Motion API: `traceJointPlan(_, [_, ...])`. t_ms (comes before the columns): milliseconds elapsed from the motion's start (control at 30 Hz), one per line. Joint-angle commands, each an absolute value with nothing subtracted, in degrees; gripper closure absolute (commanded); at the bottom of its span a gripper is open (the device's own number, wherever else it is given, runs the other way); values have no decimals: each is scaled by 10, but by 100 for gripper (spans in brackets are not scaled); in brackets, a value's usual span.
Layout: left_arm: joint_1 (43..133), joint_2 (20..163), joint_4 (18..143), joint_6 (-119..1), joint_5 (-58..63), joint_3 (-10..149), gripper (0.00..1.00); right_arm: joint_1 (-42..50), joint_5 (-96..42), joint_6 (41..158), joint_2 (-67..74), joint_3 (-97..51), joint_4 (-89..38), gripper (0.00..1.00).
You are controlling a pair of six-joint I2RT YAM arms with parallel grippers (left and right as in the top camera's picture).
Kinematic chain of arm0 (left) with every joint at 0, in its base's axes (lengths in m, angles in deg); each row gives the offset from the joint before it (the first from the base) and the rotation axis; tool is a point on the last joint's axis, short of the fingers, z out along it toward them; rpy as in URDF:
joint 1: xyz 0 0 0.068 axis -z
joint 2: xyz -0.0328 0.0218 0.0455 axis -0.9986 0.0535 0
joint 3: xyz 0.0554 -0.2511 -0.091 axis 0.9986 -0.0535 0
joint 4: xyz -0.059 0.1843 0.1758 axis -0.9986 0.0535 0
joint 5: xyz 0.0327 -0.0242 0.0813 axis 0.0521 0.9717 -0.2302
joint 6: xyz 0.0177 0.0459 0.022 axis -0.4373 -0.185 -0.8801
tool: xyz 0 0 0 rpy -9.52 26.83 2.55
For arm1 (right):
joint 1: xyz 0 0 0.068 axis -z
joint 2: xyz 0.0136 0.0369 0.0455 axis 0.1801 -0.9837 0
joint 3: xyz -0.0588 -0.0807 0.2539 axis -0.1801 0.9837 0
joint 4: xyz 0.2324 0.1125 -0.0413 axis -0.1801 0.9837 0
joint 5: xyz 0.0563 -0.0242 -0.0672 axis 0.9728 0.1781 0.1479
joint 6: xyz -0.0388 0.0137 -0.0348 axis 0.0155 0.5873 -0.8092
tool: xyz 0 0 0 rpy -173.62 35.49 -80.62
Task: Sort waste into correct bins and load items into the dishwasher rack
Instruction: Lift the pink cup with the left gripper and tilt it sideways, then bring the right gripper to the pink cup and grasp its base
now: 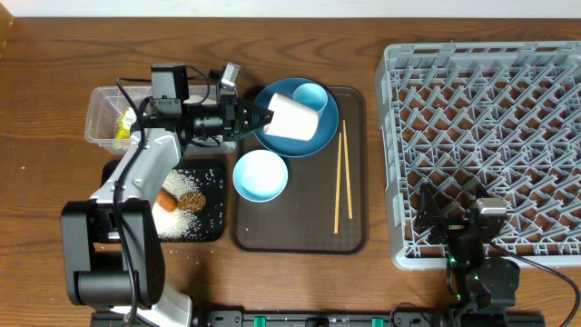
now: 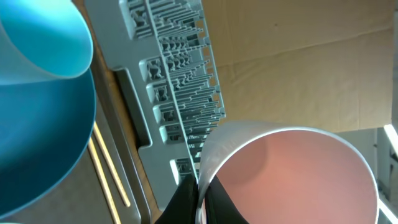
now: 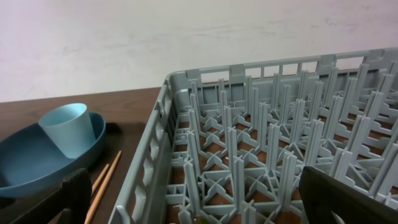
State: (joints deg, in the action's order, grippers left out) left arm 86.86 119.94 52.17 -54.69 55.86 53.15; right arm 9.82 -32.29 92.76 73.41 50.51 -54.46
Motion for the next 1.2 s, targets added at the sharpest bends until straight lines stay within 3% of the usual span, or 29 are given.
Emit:
traceJointPlan(0, [869, 1198, 512, -543, 579, 531, 94, 100, -323, 923, 737, 506, -542, 1])
traceJointPlan(267, [869, 1198, 513, -532, 579, 531, 94, 99, -274, 955, 737, 506, -589, 1])
traceJointPlan(400, [873, 1198, 513, -531, 581, 531, 94, 99, -164, 973, 737, 506, -638, 1])
traceJointPlan(600, [898, 1198, 480, -510, 581, 531, 94, 99, -110, 1026, 731, 451, -646, 1])
traceJointPlan(967, [952, 1198, 261, -353, 581, 531, 94, 99, -76, 1030, 527, 164, -453, 1])
traceJointPlan(1167, [953, 1198, 228, -322, 581, 531, 94, 99, -3, 1009, 408, 39, -395, 1])
